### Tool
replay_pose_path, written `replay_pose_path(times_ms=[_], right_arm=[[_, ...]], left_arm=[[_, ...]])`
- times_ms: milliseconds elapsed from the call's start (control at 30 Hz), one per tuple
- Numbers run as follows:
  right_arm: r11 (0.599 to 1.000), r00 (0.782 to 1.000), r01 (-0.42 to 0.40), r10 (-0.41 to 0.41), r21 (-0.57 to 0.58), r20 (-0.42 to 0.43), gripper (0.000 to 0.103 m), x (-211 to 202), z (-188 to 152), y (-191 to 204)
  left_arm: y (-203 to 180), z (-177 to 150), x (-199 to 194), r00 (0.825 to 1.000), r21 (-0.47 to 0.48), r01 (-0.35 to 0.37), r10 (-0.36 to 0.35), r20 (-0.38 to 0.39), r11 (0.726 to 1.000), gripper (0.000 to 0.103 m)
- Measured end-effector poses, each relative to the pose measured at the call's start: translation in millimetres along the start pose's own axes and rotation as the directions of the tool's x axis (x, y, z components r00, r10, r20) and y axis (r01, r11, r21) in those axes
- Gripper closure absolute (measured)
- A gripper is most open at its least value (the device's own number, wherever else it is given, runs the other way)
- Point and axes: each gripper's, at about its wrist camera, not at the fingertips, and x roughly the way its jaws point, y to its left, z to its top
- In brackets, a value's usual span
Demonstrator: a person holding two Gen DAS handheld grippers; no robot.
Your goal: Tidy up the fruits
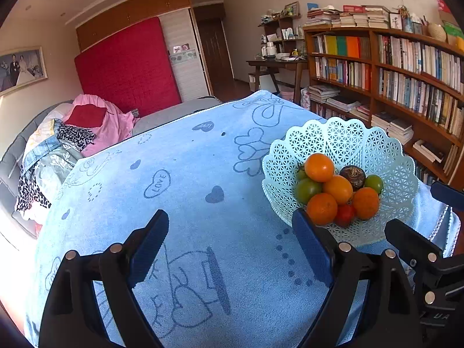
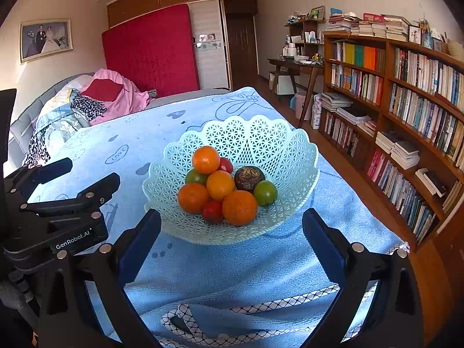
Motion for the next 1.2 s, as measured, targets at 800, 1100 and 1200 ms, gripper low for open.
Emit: replay_pose_path(times_ms=[800,1100,1200], right_arm=[[1.0,0.999,0.018,-0.018,0.003,-0.027,0.004,13.4,-4.5,-7.7],[0.998,0.998,0.041,-0.043,-0.042,-0.049,0.004,21.3,-7.6,-0.3],[0.997,0.997,0.051,-0.053,-0.055,-0.047,0.004,21.7,-8.8,2.3]], left_arm=[[-8.8,-16.1,12.4,0.999,0.048,-0.034,0.035,-0.037,0.998,0.017],[-11.3,-17.1,16.7,0.998,0.066,-0.047,0.05,-0.045,0.997,0.017],[-10.7,-17.7,19.7,0.996,0.063,-0.057,0.06,-0.059,0.996,0.017]])
